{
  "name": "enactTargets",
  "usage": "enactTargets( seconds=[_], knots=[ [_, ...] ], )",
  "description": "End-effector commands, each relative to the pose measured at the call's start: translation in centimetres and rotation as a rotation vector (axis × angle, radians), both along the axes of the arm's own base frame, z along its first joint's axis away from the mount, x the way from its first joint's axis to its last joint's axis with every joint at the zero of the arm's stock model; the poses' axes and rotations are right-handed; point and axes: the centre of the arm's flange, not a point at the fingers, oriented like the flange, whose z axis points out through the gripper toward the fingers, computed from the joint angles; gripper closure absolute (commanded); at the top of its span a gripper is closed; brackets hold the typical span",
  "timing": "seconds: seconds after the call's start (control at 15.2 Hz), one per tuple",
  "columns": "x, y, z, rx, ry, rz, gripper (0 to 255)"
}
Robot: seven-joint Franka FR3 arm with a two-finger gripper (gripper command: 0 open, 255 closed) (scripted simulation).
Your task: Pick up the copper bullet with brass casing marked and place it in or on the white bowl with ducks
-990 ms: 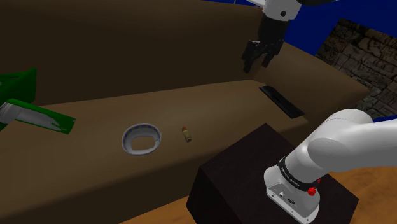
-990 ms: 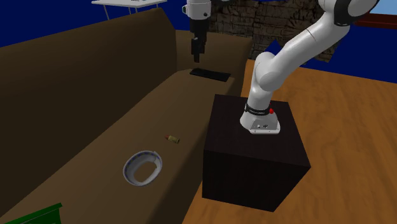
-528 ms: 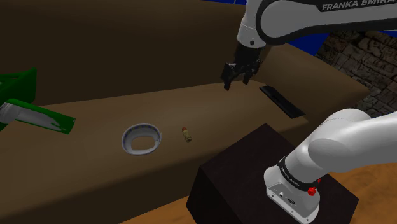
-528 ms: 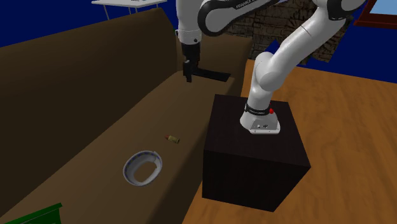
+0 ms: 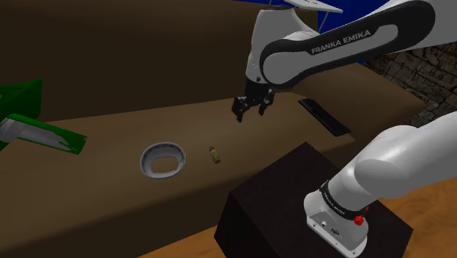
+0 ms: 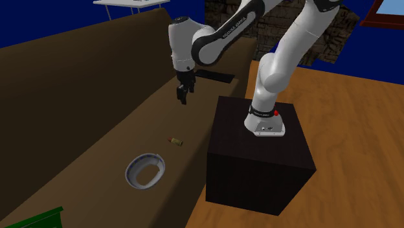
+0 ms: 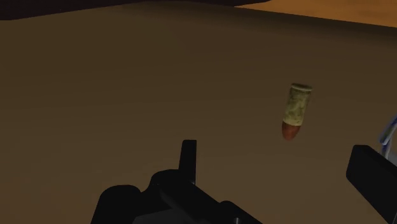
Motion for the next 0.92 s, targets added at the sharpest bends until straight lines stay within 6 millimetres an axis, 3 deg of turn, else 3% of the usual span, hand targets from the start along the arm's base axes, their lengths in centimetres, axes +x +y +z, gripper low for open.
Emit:
enactTargets(
  seconds=[0.0, 0.86],
  knots=[
    [0.8, 1.1, -2.4, 0.0, 0.0, -0.011, 0],
    [6.5, 7.0, -17.6, -0.006, 0.01, -0.079, 0]
  ],
)
